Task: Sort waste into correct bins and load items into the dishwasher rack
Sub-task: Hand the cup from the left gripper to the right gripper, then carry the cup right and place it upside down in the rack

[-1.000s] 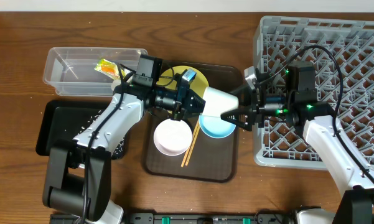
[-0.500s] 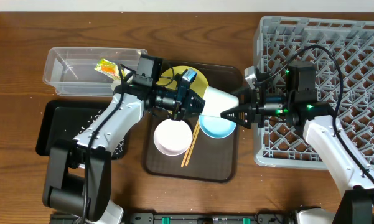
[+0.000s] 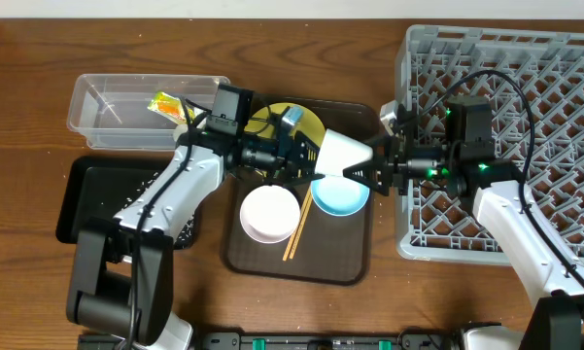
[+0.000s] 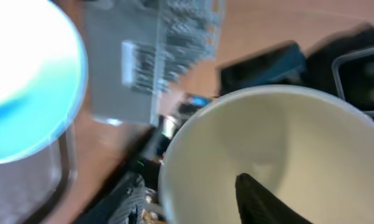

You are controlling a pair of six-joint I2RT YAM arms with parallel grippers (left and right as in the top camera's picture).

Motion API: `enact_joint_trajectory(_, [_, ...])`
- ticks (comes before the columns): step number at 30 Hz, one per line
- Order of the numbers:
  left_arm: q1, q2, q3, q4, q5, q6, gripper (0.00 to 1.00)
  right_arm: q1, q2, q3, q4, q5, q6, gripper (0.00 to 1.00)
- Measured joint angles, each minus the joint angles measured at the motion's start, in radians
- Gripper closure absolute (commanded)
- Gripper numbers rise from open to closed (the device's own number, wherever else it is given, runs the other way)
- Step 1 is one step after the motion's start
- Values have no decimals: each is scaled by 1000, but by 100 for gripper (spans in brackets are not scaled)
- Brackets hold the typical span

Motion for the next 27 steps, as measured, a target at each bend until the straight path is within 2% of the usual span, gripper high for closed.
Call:
enact_joint_trajectory(3, [6,0,1,-58,-127,31,47,-11,-2,1,-12,87,35,77])
enact_joint_trajectory(5, [9,0,2,-96,-208,59,44,-34,-7,10,-40,159,57,82])
enact_joint_trajectory(10, [26,-41,2,-204,-435,144,44,-94,-50,113,-240,351,92,98])
enact_joint_trajectory(15, [51,-193,2,-259,-652,192,44,-153,-86,309,-488,579,110,99])
enact_joint_trajectory(19, [52,-307,2,-284,-797,211,44,-204,-93,426,-618,763,133,99])
enact_joint_trajectory(27, [52,-358,2,-355,-965,216,44,-336,-88,455,-818,1096,219,99])
